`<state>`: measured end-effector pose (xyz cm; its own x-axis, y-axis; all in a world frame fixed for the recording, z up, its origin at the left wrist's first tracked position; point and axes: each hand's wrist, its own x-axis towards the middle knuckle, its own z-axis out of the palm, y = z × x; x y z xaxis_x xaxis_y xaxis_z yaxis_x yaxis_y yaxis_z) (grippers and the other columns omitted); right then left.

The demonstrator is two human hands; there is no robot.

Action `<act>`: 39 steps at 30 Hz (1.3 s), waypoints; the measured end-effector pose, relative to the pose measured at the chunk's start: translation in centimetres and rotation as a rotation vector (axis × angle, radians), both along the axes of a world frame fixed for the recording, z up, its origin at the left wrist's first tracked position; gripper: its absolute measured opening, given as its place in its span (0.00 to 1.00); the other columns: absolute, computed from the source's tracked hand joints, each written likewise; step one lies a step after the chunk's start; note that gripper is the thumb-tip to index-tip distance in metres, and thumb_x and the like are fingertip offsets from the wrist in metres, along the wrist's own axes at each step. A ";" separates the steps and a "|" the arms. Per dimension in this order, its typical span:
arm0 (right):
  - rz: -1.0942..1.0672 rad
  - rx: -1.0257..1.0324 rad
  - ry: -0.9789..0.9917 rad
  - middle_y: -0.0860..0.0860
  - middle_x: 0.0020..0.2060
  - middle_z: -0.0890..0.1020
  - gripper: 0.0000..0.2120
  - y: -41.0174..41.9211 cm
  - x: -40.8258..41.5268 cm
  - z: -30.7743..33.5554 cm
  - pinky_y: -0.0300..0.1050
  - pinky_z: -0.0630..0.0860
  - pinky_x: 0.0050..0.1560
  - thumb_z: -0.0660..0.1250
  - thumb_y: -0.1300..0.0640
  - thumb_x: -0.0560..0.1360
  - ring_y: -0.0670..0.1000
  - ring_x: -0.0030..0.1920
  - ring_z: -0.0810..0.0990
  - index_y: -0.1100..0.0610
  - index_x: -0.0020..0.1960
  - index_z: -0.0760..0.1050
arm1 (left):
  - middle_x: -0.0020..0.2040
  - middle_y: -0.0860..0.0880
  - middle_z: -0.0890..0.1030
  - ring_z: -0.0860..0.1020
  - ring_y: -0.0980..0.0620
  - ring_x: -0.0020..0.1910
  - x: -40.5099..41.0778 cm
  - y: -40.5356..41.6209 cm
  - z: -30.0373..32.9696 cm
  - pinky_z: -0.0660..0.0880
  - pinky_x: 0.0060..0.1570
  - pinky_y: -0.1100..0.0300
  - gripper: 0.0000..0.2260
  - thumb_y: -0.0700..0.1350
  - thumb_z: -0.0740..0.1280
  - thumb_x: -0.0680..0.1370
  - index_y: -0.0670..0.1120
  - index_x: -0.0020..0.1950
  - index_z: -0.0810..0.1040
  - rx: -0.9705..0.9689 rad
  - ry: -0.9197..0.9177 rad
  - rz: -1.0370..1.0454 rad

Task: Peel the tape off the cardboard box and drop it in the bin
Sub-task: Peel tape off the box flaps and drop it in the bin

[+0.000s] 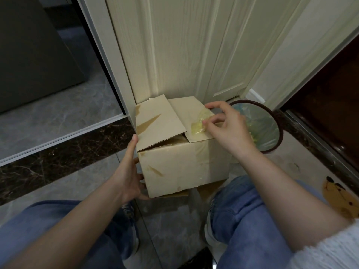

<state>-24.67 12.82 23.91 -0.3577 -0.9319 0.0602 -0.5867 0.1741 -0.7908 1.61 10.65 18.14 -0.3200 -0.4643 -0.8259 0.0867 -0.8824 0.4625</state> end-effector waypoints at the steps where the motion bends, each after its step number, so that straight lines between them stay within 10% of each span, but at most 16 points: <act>1: 0.002 -0.009 -0.003 0.43 0.36 0.85 0.17 0.0 -0.1 0.0 0.39 0.76 0.55 0.73 0.56 0.75 0.39 0.45 0.82 0.48 0.62 0.76 | 0.70 0.38 0.73 0.71 0.31 0.66 0.0 0.0 -0.1 0.70 0.56 0.26 0.50 0.79 0.65 0.59 0.57 0.77 0.67 -0.004 0.002 -0.015; 9: 0.038 -0.021 -0.057 0.45 0.36 0.84 0.17 0.3 -0.5 0.1 0.20 0.67 0.49 0.73 0.58 0.75 0.38 0.45 0.82 0.48 0.62 0.76 | 0.68 0.42 0.75 0.71 0.35 0.67 0.5 -0.5 -0.6 0.73 0.56 0.32 0.40 0.82 0.55 0.67 0.54 0.62 0.80 0.011 0.051 -0.098; 14: 0.068 -0.014 -0.047 0.45 0.35 0.84 0.15 0.4 -0.4 0.0 0.18 0.65 0.50 0.73 0.58 0.75 0.38 0.45 0.82 0.47 0.60 0.78 | 0.70 0.37 0.75 0.71 0.28 0.68 0.8 -1.2 -0.8 0.65 0.61 0.21 0.43 0.79 0.61 0.65 0.56 0.73 0.73 0.031 0.061 -0.093; 39: 0.086 0.048 -0.077 0.45 0.44 0.85 0.08 0.3 0.2 0.3 0.38 0.76 0.54 0.70 0.47 0.77 0.41 0.47 0.81 0.48 0.52 0.84 | 0.66 0.39 0.80 0.74 0.32 0.64 0.1 -0.7 -0.4 0.65 0.65 0.28 0.39 0.76 0.63 0.65 0.53 0.68 0.78 -0.010 -0.007 -0.077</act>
